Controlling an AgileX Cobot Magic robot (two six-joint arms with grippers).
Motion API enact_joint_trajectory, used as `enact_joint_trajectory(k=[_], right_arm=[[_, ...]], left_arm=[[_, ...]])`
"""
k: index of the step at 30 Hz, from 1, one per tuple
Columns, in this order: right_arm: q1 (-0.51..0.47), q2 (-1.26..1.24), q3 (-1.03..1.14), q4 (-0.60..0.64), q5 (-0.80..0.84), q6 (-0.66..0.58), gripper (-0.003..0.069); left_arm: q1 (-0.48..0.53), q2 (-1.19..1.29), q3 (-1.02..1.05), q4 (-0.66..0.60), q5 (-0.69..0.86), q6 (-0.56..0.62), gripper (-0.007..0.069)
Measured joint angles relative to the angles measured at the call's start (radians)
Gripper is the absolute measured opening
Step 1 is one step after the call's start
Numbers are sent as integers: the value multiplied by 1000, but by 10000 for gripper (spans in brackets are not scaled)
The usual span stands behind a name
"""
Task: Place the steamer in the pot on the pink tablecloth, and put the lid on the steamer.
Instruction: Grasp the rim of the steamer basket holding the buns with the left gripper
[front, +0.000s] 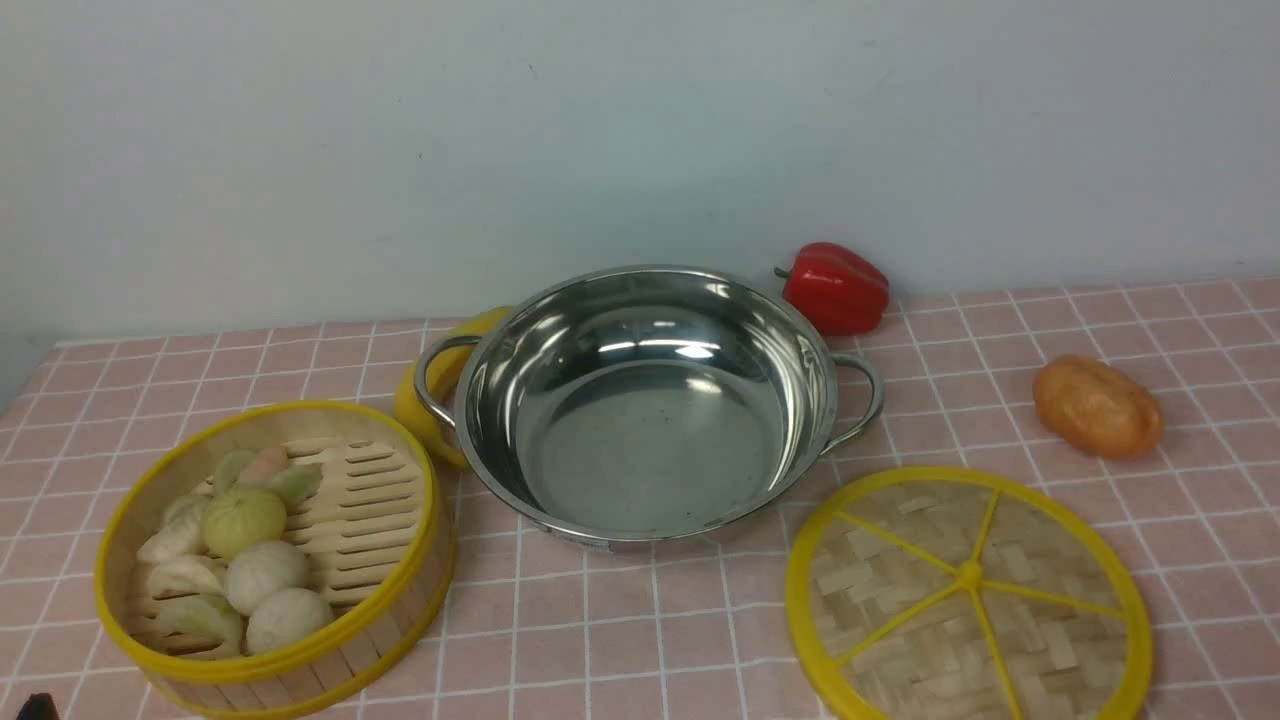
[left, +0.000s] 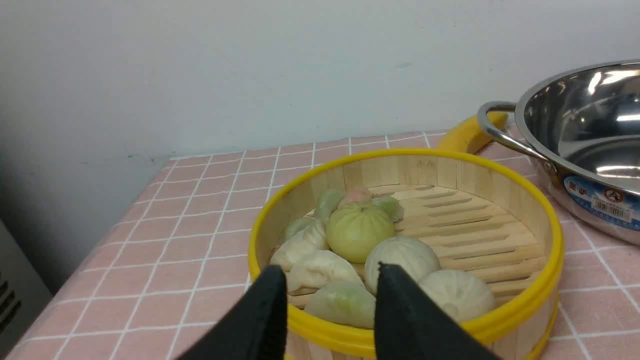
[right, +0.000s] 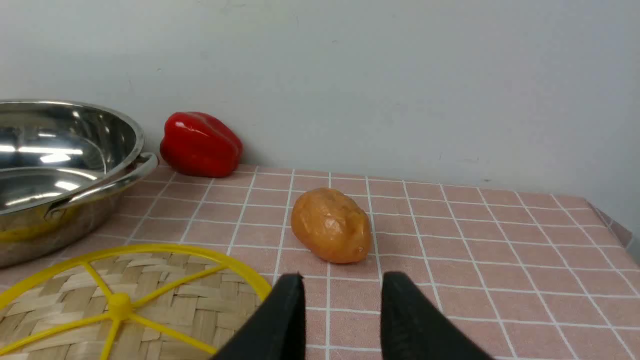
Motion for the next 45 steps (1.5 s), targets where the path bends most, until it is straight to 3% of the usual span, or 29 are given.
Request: enact_joint_trajectory(k=[25,28,29,30,32,33,36,45], right_arm=[[0,0,0,7,-4,4,240],[0,0,1,66,-41,48,240],[0,0,1,157,-100,100,240],[0,0,1,169,-107,115,240],[0,0,1,356,-218,225,240],[0,0,1,356,-218,233,240],[0,0,1,525,-334,326,240],[0,0,1,601,-533,406,240]], left_arm=[[0,0,0,-15,-13,-6,243],[0,0,0,-94,-55,-50,243],[0,0,0,-189,-98,-115,243],[0,0,0,-215,-108,-123,243],[0,0,0,-412,-174,-245,243],[0,0,0,-424,-181,-252,243],[0,0,0,-571,-221,-331,243],[0,0,0,-626,-337,-381,243]])
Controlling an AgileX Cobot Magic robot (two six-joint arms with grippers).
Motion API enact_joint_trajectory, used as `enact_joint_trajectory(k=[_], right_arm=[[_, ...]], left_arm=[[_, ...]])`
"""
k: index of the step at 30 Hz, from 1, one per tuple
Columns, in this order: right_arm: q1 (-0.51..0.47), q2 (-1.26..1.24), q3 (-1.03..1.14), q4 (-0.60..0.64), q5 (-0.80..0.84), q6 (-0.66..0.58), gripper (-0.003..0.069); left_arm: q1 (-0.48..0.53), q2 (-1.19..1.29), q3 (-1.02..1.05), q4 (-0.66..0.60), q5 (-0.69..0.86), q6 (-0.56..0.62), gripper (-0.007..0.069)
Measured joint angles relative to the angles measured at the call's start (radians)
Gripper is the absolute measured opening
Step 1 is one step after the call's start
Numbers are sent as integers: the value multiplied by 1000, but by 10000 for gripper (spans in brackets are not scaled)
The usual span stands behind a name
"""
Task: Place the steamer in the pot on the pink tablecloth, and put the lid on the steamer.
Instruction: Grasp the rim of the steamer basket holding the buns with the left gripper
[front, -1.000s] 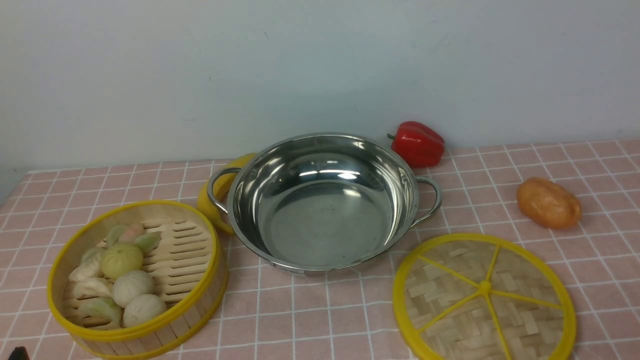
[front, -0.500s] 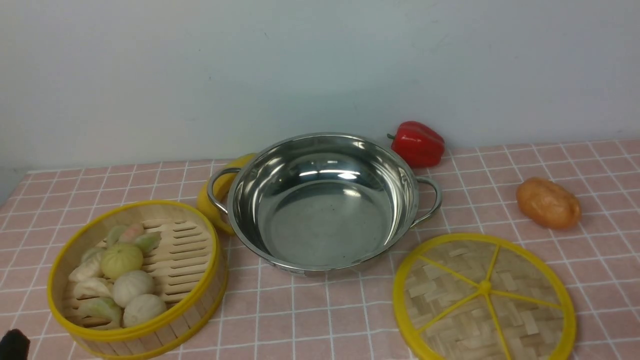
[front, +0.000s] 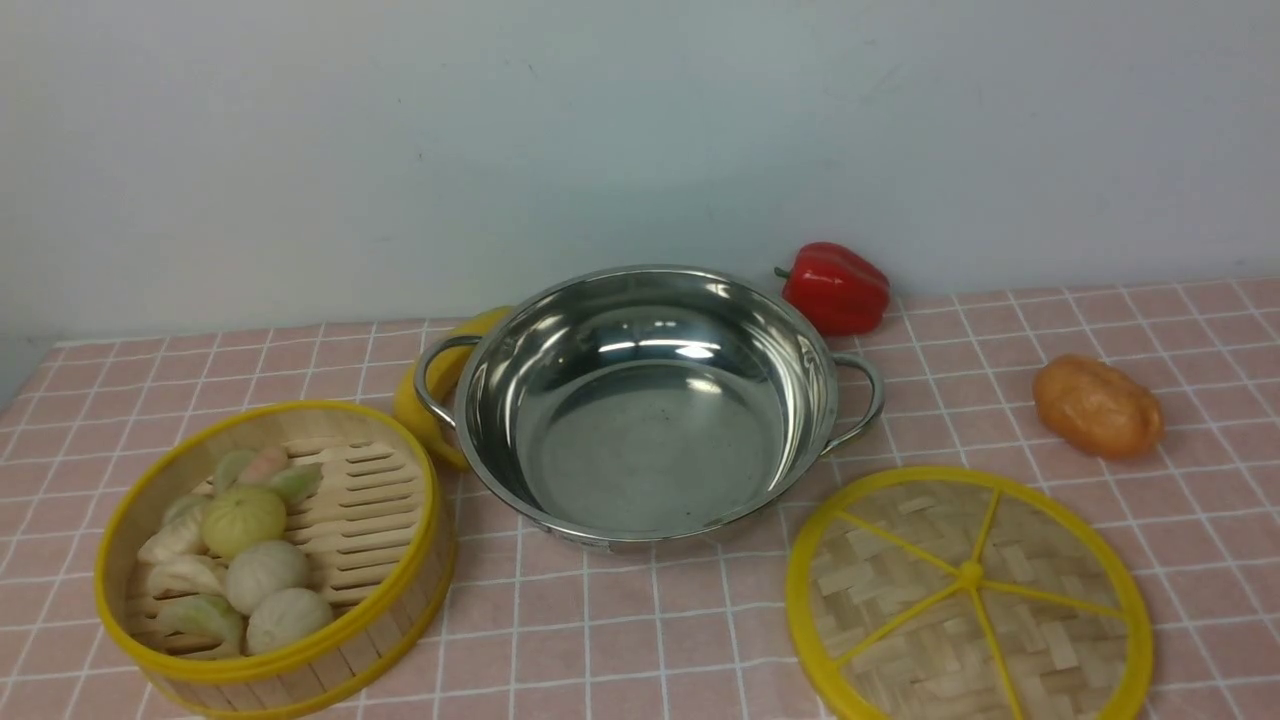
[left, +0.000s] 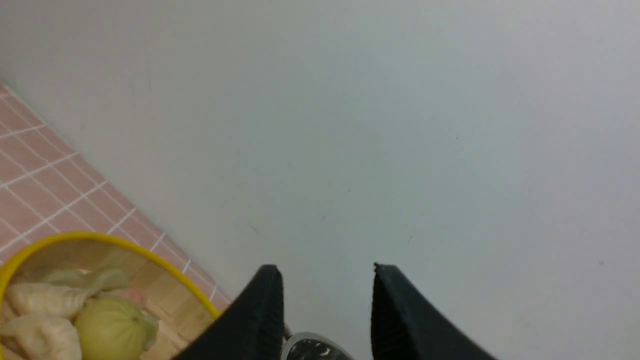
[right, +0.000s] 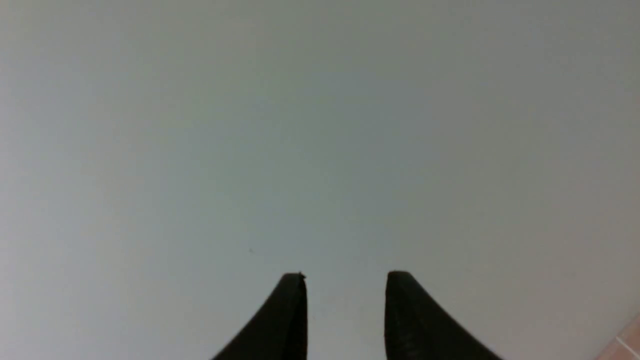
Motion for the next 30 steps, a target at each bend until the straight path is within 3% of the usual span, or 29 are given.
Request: enact_joint_trajectory(k=[3,5,8,12,13,15,18,19,22,26,30], right_arm=[[0,0,-1,-9,-245,137,240],[0,-1,-46,-25,-417,163,240],[0,22,-171,-50,-550,66,240],[0,103,-341,-85,-526,-109,240],[0,166,-441,-132,-415,-199,240],[0,254,-564,-198,-241,-268,240],[0,397,-715,-300,141,-279,240],[0,397,-715,-303,168,-279,240],[0,593,-810,-325,702,-262,240],[0,730,-814,-321,984,-315,240],[0,860,-816,-318,1198,-439,240]], left_arm=[[0,0,-18,0,-128,-113,243],[0,5,-79,31,-274,-154,243],[0,36,-190,121,-424,-127,243],[0,113,-355,270,-440,-38,243],[0,172,-454,352,-364,17,243],[0,260,-572,467,-175,55,243],[0,402,-706,566,201,68,243],[0,423,-722,569,227,68,243],[0,634,-817,593,731,85,243],[0,802,-838,603,991,172,243],[16,963,-841,626,1038,197,243]])
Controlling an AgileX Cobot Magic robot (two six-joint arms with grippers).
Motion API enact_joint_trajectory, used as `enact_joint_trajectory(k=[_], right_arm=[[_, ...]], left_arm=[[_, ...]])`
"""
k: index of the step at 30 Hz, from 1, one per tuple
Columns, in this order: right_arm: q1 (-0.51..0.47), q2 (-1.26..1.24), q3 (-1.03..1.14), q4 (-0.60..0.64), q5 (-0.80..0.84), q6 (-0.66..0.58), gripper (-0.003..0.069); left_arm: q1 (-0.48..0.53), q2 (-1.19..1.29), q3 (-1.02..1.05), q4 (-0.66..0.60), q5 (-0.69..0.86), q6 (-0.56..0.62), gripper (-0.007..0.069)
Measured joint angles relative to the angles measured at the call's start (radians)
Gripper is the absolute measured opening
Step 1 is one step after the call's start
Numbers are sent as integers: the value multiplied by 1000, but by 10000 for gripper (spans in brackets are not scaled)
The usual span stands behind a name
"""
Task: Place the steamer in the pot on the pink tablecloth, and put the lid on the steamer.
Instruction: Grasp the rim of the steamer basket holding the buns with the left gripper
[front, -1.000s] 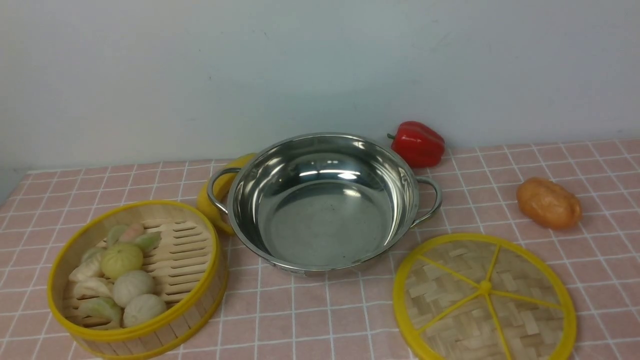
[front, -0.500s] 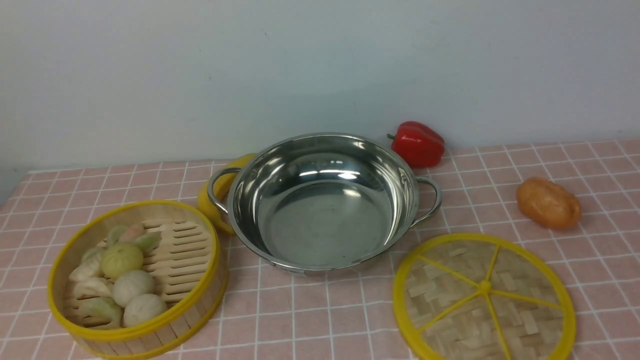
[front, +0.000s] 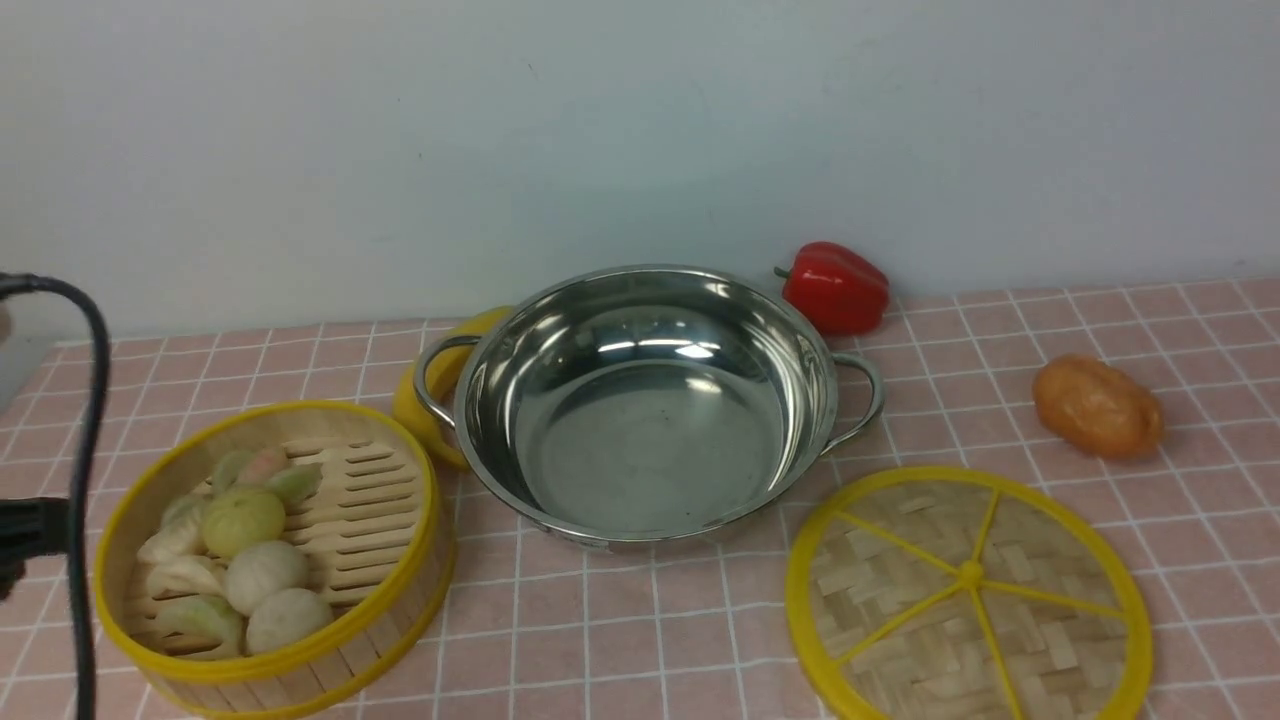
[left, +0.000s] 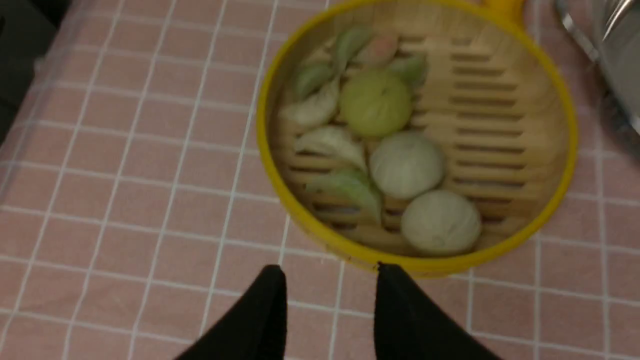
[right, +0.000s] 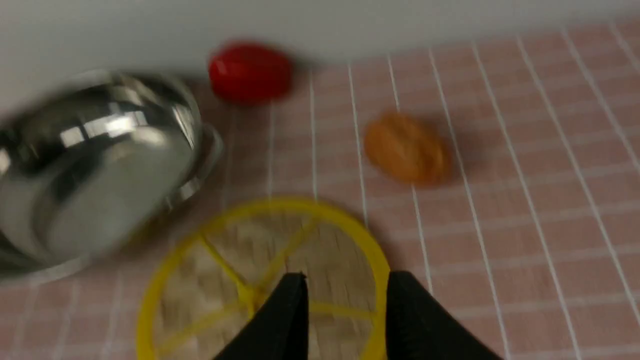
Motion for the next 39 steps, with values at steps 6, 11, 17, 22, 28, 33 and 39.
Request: enact_joint_trajectory(k=[6,11,17,22,28,33,39], right_arm=[[0,131,-1,74,108,-150,240],[0,143,-1,139,100,-203,240],[0,143,-1,218,93,-268,240],[0,143,-1,252,92,-288,240],[0,143,-1,258,92,-289,240],[0,143,-1,258,92,-290,240],[0,143,-1,259,82,-292,240]], left_arm=[[142,280,-10,-7,-120,-1,243],[227,431,-27,-48,-175,17,243],[242,583,-66,-272,-281,186,243],[242,679,-123,-310,-309,222,239],[242,744,-189,-289,-296,225,217],[242,754,-236,-192,-251,199,209],[242,756,-250,-142,-248,182,209]])
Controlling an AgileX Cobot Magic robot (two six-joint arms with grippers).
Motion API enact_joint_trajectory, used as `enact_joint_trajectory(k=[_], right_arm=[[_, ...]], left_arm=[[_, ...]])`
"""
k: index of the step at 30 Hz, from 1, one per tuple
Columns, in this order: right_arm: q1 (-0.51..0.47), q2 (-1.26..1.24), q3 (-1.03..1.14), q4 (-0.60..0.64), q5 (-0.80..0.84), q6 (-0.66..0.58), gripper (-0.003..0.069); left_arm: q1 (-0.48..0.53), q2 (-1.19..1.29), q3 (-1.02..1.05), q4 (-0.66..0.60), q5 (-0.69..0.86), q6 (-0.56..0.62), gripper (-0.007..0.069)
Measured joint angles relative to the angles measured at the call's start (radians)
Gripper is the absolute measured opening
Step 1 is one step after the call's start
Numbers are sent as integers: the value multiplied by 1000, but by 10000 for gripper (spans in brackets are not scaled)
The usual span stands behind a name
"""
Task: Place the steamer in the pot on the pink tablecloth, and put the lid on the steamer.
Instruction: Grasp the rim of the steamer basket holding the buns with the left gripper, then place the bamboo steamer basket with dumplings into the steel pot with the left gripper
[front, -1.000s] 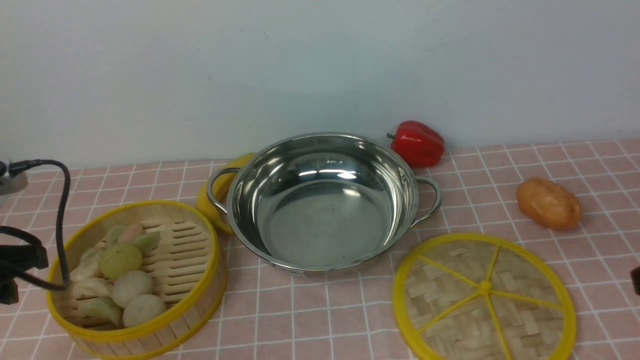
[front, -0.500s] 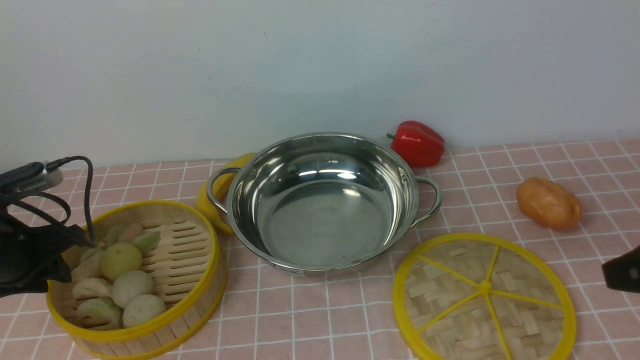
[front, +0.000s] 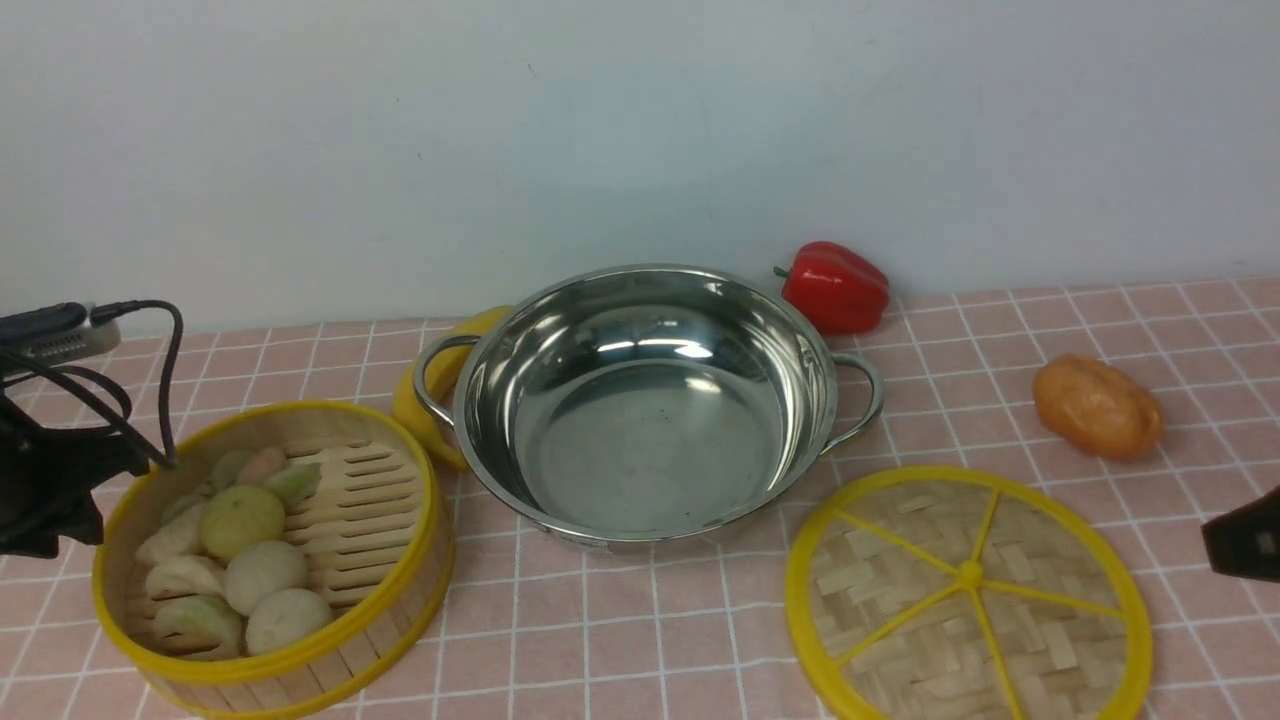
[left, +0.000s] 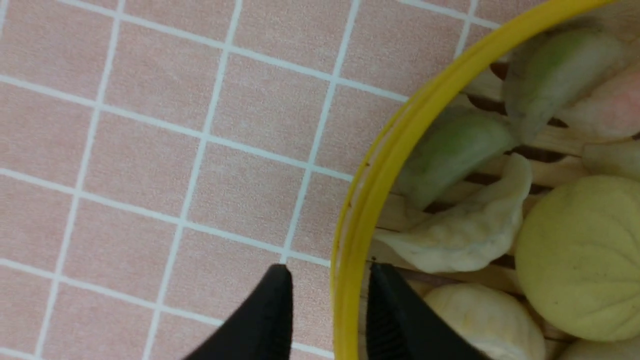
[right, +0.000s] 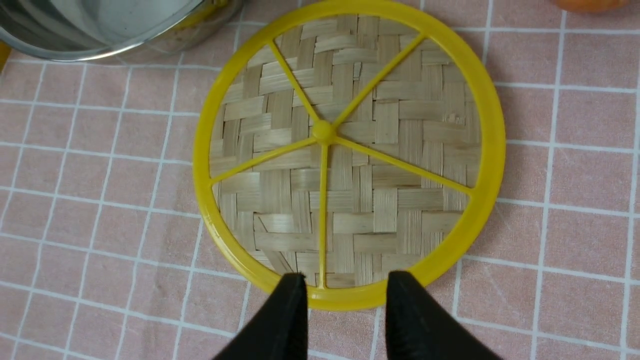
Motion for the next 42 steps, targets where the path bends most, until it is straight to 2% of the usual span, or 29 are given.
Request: enact_joint_trajectory(k=[12,14,18,20,28,34,38,42], right_arm=[[0,0,0,4,-5,0,240],[0,0,0,4,-5,0,240],[0,0,0,5,-5,0,240],[0,0,0,5,-5,0,240],[0,0,0,7,0,0,240],[0,0,0,12,18,0,240],[0,0,0,14,18,0,240],[0,0,0,32,20,4,240]], left_arm=[[0,116,0,0,-3,-1,217],[0,119,0,0,-5,-1,197],[0,119,-3,-8,4,-1,64],[1,119,-14,0,35,1,31],[23,91,-196,55,251,18,41],[42,43,-512,98,447,45,41],[-14,42,-634,7,497,96,41],[-221,70,-703,-99,497,130,41]])
